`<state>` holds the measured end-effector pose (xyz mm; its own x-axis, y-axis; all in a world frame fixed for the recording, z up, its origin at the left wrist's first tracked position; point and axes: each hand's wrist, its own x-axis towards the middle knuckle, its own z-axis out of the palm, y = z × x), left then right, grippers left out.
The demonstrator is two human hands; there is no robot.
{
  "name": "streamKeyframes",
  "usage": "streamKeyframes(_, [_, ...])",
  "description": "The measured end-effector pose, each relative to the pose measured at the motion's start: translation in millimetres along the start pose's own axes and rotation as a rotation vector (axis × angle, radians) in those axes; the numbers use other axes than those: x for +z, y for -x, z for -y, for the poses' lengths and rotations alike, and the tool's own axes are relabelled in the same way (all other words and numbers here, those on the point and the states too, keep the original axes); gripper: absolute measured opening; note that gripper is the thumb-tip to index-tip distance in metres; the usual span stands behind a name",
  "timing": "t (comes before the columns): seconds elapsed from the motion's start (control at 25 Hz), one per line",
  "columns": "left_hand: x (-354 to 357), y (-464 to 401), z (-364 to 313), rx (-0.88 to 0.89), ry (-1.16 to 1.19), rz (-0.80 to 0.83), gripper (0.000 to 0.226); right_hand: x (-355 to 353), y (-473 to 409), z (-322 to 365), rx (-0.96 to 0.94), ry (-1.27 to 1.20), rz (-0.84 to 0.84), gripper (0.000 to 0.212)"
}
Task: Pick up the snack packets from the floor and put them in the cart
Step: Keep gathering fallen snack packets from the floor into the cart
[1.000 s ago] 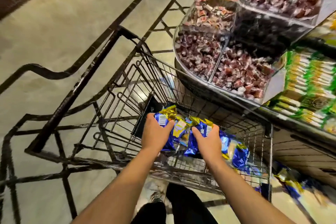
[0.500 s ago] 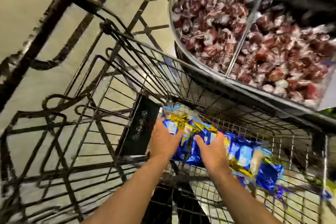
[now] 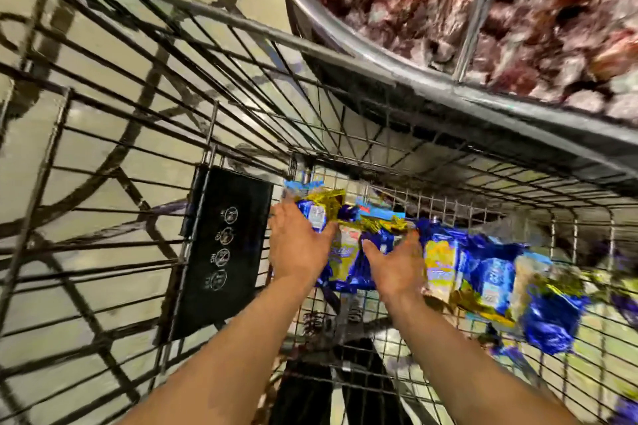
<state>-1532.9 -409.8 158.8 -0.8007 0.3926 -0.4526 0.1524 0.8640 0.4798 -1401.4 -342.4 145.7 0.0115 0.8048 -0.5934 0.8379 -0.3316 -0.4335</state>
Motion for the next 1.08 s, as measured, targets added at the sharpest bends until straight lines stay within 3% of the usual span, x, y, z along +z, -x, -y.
streamKeyframes(0.36, [-14.8,7.6,3.6,0.032,0.042,0.031,0.106,-0.1,9.0,4.2,-0.033,-0.2,0.007,0.1])
streamKeyframes(0.64, [-68.8,78.5,-10.7,0.112,-0.01,0.032,0.065,-63.6,73.6,4.6,-0.164,0.0,-0.018,0.072])
streamKeyframes(0.84, [-104.7,168.6,-61.4,0.543,-0.394,0.21,0.055,-152.5,142.6,6.5,-0.274,0.226,-0.03,0.051])
streamKeyframes(1.08, [-128.1,269.4,-140.8,0.992,-0.618,0.272,0.052,-280.4,213.8,-29.2,-0.411,0.542,-0.28,0.044])
